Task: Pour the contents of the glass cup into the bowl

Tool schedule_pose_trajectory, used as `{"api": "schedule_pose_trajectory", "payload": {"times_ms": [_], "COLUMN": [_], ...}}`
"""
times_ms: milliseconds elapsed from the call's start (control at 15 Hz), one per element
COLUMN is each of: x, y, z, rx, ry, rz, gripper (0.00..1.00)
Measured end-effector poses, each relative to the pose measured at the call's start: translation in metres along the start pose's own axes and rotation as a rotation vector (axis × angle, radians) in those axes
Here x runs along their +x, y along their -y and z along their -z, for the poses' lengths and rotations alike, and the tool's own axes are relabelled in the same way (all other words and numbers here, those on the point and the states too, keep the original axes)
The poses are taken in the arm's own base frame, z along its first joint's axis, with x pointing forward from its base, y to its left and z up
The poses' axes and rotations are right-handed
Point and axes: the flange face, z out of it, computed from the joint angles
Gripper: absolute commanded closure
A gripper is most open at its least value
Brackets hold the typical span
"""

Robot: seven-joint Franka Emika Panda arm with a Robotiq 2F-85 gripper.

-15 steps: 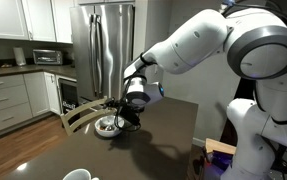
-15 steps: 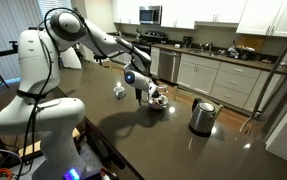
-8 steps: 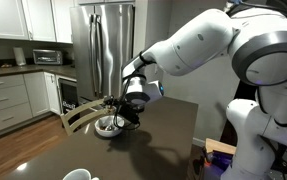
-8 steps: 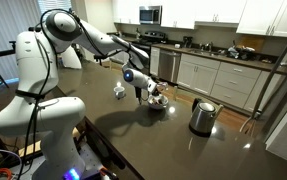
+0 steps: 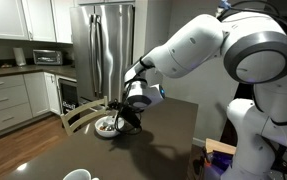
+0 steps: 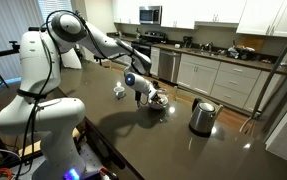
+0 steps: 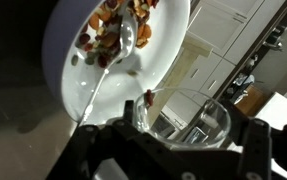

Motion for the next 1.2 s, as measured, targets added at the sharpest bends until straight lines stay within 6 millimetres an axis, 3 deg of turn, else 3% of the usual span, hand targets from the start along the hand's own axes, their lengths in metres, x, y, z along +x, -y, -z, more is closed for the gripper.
{"api": "schedule_pose_trajectory", "payload": {"times_ms": [400, 1200], "x": [0.003, -0.006], "y": [-0.012, 0.012], "z": [-0.006, 0.001], "rx": [-0.018, 0.048], "ry": [0.004, 0.052], "rz": [-0.031, -0.083], "gripper": [0.41, 0.41]}}
